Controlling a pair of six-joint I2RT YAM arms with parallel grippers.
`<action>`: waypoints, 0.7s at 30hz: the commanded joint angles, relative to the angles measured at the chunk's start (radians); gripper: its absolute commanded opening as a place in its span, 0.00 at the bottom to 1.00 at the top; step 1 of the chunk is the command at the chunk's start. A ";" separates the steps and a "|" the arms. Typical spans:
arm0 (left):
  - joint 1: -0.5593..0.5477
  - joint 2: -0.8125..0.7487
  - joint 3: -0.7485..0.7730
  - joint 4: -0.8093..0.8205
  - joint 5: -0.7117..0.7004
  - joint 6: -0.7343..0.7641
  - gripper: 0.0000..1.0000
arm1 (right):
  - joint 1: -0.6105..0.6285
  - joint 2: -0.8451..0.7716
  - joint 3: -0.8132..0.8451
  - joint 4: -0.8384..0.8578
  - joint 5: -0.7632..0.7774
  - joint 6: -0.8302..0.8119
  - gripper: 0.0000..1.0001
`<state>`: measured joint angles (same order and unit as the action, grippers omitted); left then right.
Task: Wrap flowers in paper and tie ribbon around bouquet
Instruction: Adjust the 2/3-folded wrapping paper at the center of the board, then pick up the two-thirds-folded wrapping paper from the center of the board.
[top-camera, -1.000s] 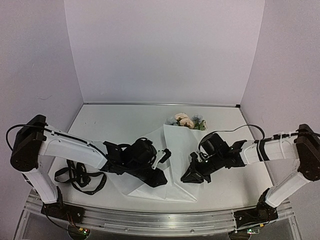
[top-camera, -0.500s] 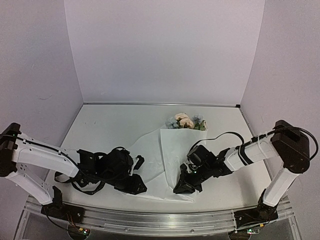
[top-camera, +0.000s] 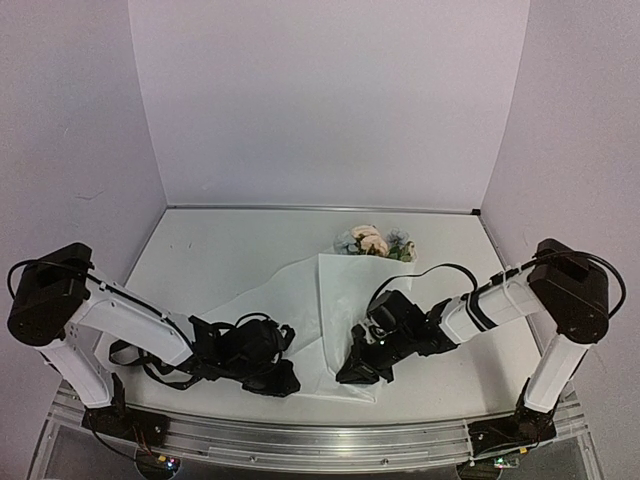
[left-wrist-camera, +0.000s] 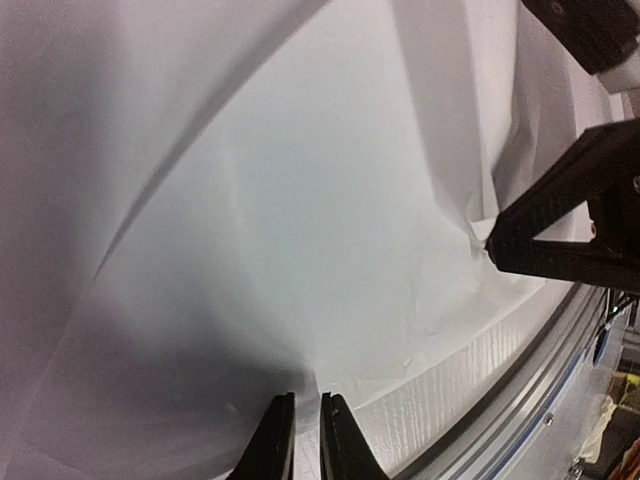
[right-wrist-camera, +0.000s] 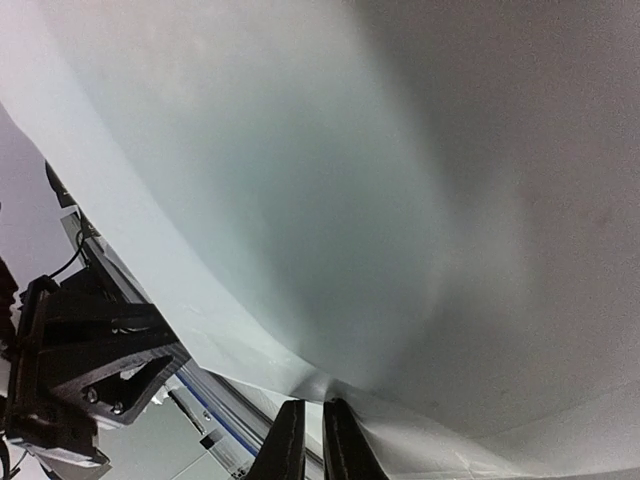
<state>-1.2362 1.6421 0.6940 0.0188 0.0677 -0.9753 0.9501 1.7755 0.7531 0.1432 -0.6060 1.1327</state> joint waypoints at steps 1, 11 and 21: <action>-0.005 -0.044 -0.084 -0.001 -0.118 -0.113 0.11 | 0.006 0.032 -0.003 0.008 0.044 0.007 0.09; -0.013 -0.335 -0.278 -0.289 -0.295 -0.341 0.13 | 0.005 0.045 -0.018 0.030 0.045 0.007 0.08; -0.013 -0.601 -0.271 -0.391 -0.410 -0.423 0.28 | 0.005 0.050 -0.012 0.046 0.037 0.015 0.09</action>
<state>-1.2472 1.1294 0.4091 -0.3530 -0.2710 -1.3686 0.9501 1.7992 0.7517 0.2092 -0.6079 1.1391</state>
